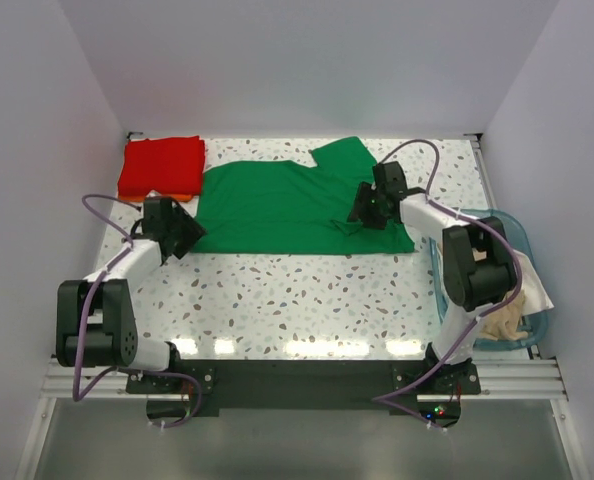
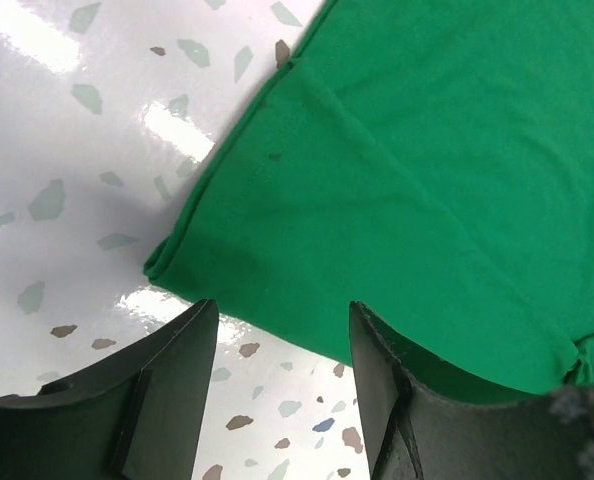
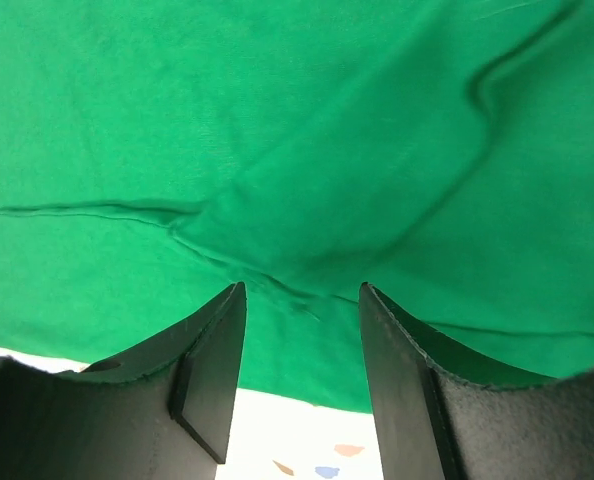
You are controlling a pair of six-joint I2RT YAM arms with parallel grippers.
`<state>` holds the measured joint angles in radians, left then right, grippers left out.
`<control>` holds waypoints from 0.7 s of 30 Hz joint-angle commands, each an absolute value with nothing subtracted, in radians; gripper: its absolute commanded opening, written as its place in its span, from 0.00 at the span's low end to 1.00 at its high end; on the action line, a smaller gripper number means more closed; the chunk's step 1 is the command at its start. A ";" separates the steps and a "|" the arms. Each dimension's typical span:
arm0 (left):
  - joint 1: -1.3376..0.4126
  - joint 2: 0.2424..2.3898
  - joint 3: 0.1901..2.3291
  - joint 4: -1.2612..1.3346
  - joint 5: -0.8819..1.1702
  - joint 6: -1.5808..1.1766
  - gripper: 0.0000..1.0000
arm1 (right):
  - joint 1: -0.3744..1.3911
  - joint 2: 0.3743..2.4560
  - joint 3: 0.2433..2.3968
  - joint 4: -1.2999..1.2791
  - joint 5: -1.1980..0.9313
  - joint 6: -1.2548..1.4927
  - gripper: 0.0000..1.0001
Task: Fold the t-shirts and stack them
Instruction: Fold the tshirt
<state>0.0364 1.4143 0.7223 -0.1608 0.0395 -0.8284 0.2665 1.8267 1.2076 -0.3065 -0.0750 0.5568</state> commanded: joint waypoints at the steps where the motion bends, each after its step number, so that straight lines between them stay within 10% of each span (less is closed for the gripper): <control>1: 0.031 1.402 0.721 -0.084 0.055 -0.842 0.59 | 0.281 1.862 1.220 -0.229 -0.080 0.595 0.52; 14: 0.029 1.414 0.736 -0.101 0.057 -0.827 0.59 | 0.298 1.914 1.252 -0.207 -0.090 0.627 0.50; 21: 0.031 1.419 0.753 -0.109 0.061 -0.819 0.59 | 0.296 1.980 1.359 -0.213 -0.117 0.647 0.24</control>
